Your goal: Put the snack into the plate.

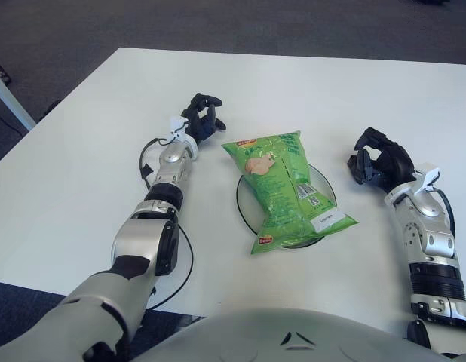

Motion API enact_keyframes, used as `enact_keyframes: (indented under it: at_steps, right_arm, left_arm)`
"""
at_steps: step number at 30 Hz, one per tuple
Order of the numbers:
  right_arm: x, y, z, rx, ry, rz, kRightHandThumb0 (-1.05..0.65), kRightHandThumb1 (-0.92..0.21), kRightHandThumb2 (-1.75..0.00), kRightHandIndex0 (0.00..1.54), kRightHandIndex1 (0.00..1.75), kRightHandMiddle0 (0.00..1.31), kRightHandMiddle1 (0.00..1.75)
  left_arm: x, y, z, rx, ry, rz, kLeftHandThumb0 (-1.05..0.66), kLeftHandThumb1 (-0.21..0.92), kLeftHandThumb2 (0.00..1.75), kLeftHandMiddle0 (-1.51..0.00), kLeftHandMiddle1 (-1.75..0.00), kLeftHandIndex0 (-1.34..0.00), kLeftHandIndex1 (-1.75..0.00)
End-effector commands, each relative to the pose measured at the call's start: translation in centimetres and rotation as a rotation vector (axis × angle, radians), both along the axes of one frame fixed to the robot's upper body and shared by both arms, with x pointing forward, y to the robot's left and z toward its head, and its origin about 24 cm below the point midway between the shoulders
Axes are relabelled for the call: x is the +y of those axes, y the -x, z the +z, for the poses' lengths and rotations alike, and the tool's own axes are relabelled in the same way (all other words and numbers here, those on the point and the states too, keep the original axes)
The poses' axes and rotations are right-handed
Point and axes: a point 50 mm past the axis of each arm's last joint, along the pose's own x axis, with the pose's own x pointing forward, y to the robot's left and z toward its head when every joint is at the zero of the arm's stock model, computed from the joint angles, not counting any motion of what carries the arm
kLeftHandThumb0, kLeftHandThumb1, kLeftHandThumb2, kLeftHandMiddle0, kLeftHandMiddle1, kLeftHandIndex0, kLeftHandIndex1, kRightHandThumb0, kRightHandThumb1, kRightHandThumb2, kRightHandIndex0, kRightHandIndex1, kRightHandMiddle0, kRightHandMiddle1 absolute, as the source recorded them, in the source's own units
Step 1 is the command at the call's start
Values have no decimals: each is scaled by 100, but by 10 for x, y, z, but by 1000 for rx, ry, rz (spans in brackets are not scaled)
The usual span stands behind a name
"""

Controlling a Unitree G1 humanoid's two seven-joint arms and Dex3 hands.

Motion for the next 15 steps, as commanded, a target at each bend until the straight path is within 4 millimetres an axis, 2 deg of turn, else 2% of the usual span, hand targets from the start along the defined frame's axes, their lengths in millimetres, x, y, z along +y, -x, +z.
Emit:
enact_keyframes:
  at_steps: [1, 6, 15]
  right_arm:
    - [-8, 18, -40, 195, -23, -53, -43, -48, -111, 126, 175, 48, 175]
    - [-12, 19, -41, 174, -25, -101, -43, -48, -111, 126, 175, 49, 175]
    - [-15, 22, -40, 67, -14, -236, -43, -47, -112, 127, 175, 49, 175]
  left_arm:
    - [2, 15, -36, 167, 8, 39, -42, 52, 106, -106, -175, -46, -175]
    - [-1, 17, -36, 152, 23, 32, -43, 47, 112, -119, -175, -49, -175]
    - [-1, 24, -37, 78, 18, 51, -44, 44, 116, -125, -175, -52, -175]
